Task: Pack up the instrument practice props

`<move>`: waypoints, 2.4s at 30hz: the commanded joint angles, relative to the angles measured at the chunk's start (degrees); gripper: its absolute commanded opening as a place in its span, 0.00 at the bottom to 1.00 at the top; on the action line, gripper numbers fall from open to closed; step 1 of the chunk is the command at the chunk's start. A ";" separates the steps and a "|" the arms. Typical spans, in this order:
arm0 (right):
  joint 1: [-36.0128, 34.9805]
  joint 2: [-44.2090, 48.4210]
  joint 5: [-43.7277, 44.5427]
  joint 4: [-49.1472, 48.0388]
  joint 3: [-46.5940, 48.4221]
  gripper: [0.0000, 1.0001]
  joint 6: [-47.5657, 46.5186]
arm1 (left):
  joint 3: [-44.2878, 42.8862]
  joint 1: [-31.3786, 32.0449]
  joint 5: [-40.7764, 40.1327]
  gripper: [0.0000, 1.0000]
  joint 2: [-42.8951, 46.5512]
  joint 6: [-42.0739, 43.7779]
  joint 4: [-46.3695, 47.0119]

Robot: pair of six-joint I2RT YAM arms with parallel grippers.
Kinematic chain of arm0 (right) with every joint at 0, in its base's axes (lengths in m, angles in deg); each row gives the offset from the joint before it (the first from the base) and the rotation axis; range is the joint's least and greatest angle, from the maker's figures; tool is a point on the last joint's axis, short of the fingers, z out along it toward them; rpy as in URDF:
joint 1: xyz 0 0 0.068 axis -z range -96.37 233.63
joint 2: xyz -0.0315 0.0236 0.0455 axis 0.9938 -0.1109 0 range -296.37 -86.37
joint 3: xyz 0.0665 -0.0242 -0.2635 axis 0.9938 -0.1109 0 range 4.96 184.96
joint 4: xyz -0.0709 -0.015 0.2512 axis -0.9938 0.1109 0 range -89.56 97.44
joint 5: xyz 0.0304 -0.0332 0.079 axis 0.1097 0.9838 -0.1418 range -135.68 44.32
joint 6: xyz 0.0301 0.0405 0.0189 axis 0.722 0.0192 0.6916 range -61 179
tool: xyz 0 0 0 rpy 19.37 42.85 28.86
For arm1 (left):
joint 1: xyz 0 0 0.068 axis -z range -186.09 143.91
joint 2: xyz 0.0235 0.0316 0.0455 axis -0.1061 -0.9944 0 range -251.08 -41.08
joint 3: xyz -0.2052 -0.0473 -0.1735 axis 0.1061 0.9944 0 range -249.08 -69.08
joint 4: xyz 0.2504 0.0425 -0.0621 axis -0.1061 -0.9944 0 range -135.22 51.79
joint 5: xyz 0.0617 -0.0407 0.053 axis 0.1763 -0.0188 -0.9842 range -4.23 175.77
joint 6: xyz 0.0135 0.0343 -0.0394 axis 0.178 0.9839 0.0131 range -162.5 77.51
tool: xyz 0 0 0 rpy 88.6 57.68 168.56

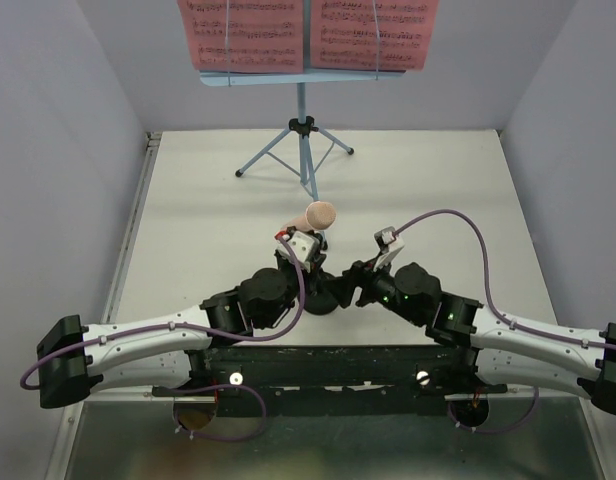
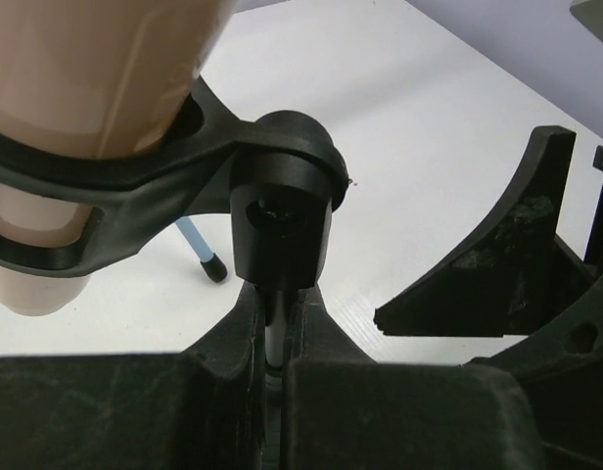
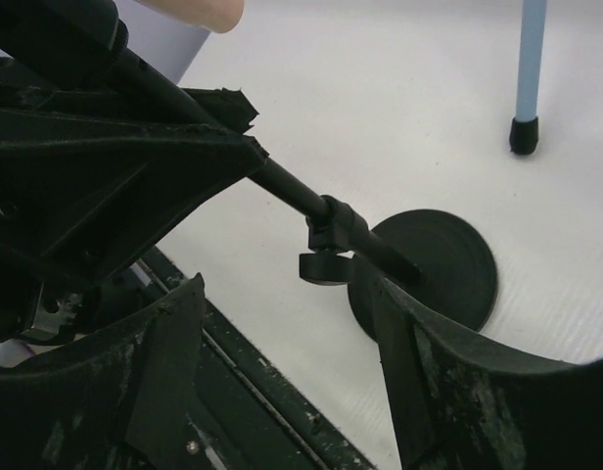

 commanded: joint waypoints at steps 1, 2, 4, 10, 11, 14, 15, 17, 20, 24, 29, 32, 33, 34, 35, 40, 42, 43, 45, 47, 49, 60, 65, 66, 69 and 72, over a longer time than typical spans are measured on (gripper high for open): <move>0.40 0.06 -3.01 2.33 2.27 0.78 8.55 | 1.34 0.03 -0.97 0.00 -0.97 -2.18 -3.08; 0.40 0.33 -2.31 3.38 2.63 0.82 8.82 | 1.78 0.02 -1.24 0.00 -0.97 -2.53 -2.38; 0.49 1.73 -0.73 4.18 2.55 0.88 9.08 | 2.49 0.02 -2.03 0.00 -0.88 -3.15 -1.67; 0.49 6.12 1.65 4.62 1.23 1.00 9.95 | 3.80 0.11 -1.68 0.28 -0.44 -2.54 1.75; 0.49 6.56 1.65 4.71 1.05 1.00 10.40 | 3.98 0.03 -1.50 0.33 -0.44 -2.36 2.72; 0.49 8.14 1.83 5.32 0.79 1.00 11.28 | 4.60 0.11 -1.50 0.52 -0.61 -2.36 4.92; 0.40 8.85 1.92 5.50 0.61 1.00 11.28 | 4.77 0.11 -1.59 0.55 -0.62 -2.45 5.53; 0.40 9.64 2.44 6.02 0.70 1.00 11.28 | 5.04 0.03 -1.85 0.61 -0.79 -2.54 6.33; 0.40 10.08 2.71 7.78 1.49 1.00 11.11 | 5.82 0.11 -1.94 0.63 -0.62 -2.63 8.34; 0.49 11.57 2.45 7.96 0.96 1.00 11.46 | 9.16 0.11 -0.80 0.63 1.31 -1.75 16.32; 0.58 14.47 2.62 7.79 -0.71 1.00 14.26 | 12.24 0.11 0.17 0.49 0.80 1.85 26.80; 0.49 15.62 1.57 7.79 -1.41 0.99 15.76 | 12.51 0.03 -0.01 0.43 -0.61 3.70 30.05; 0.49 15.71 0.87 7.70 -1.50 0.99 15.94 | 12.77 0.02 -0.18 0.43 -1.14 4.14 31.97; 0.49 15.54 0.08 7.61 -1.50 0.98 16.20 | 12.68 0.11 -0.18 0.42 -1.58 4.49 32.95; 0.49 15.45 -0.88 7.61 -1.41 0.98 16.29 | 12.42 0.03 0.08 0.42 -2.10 4.93 33.39; 0.58 14.83 -2.30 7.35 -1.94 0.98 16.90 | 10.75 0.02 1.57 0.43 -4.48 5.20 33.31; 0.49 14.39 -2.56 7.26 -2.11 0.98 17.17 | 10.31 0.02 1.49 0.40 -5.18 5.28 33.22; 0.49 14.30 -2.65 7.26 -2.12 0.98 17.52 | 10.31 0.02 1.31 0.37 -5.45 5.28 33.31; 0.49 14.04 -3.26 6.74 -2.73 0.97 18.40 | 10.13 -0.06 1.05 0.30 -6.06 5.63 33.92; 0.49 13.86 -3.88 6.03 -3.69 0.96 19.71 | 9.96 -0.06 1.05 0.24 -6.33 5.90 34.19; 0.49 14.13 -4.32 4.89 -5.36 0.95 21.38 | 9.87 0.02 1.05 0.15 -6.33 6.25 34.19; 4.00 11.85 -9.06 -4.24 -11.25 0.91 26.66 | 11.28 0.02 1.92 0.00 -5.54 7.56 33.58; 10.41 6.93 -18.72 -14.16 -14.41 0.81 31.92 | 12.86 -0.06 1.40 0.00 -3.00 8.54 31.91; 11.46 5.96 -19.95 -16.10 -15.03 0.80 32.54 | 13.47 -0.06 1.14 0.00 -2.38 8.36 31.73; 13.32 2.45 -23.56 -20.76 -15.21 0.78 33.95 | 14.79 -0.06 0.87 0.00 -0.62 8.01 31.11; 13.85 -1.42 -27.51 -25.94 -15.39 0.78 35.53 | 15.49 -0.06 0.78 0.00 -0.18 7.92 31.20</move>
